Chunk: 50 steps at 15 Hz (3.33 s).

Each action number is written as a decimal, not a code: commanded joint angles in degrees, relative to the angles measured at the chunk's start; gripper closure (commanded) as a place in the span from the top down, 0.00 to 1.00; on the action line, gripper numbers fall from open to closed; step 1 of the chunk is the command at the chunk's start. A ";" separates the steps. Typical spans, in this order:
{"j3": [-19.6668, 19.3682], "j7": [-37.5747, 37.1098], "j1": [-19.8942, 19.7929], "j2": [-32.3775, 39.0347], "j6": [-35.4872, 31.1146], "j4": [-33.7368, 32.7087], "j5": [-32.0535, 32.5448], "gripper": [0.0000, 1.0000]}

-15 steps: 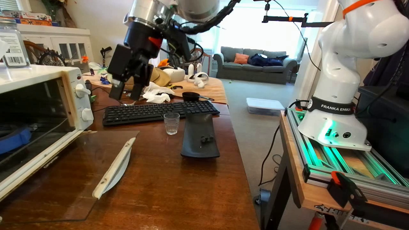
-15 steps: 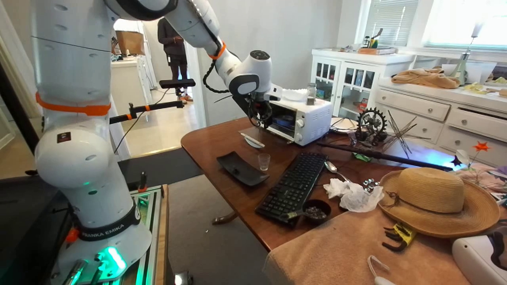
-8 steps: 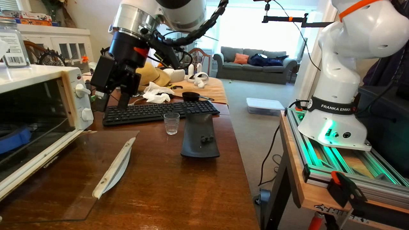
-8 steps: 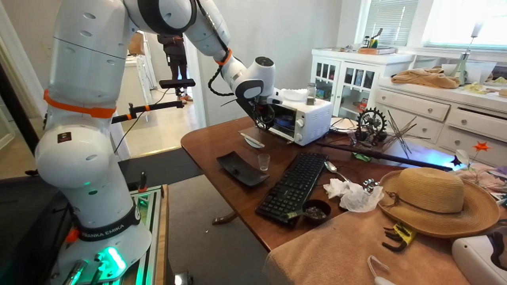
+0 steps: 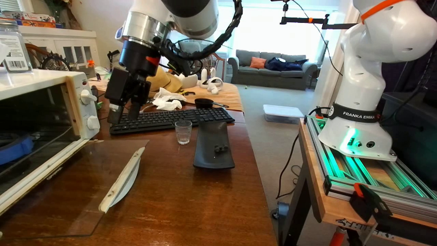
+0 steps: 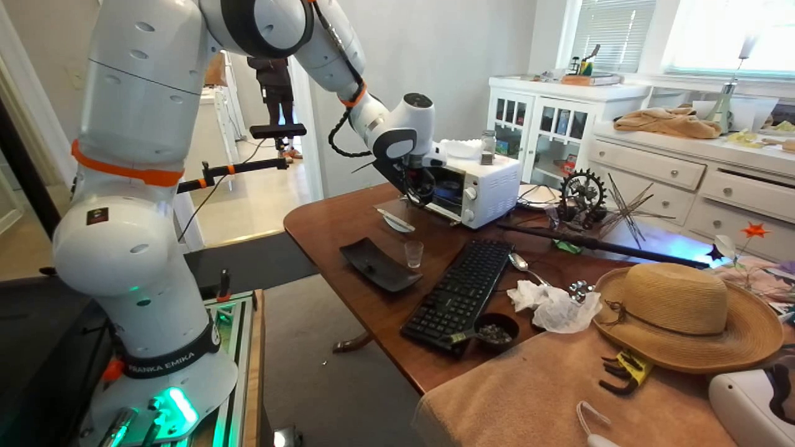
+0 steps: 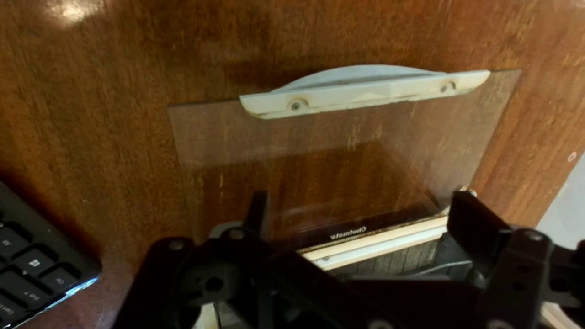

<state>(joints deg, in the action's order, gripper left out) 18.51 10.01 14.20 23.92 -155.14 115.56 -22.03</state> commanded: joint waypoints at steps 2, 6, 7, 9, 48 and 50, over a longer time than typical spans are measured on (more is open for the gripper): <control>1.36 7.60 -2.25 3.30 3.52 0.65 6.89 1.00; -2.34 4.98 2.65 4.64 1.37 -0.41 19.76 1.00; -2.83 4.13 3.53 4.90 0.27 -0.81 22.03 1.00; -3.99 1.78 5.51 5.15 -2.68 -1.67 25.77 1.00; -22.86 -9.95 22.25 20.80 -38.62 -13.99 14.96 0.77; -22.85 -10.16 22.13 20.91 -37.34 -14.20 15.24 0.80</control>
<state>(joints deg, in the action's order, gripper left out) -5.34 -0.64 37.41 43.39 -194.98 103.48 -7.76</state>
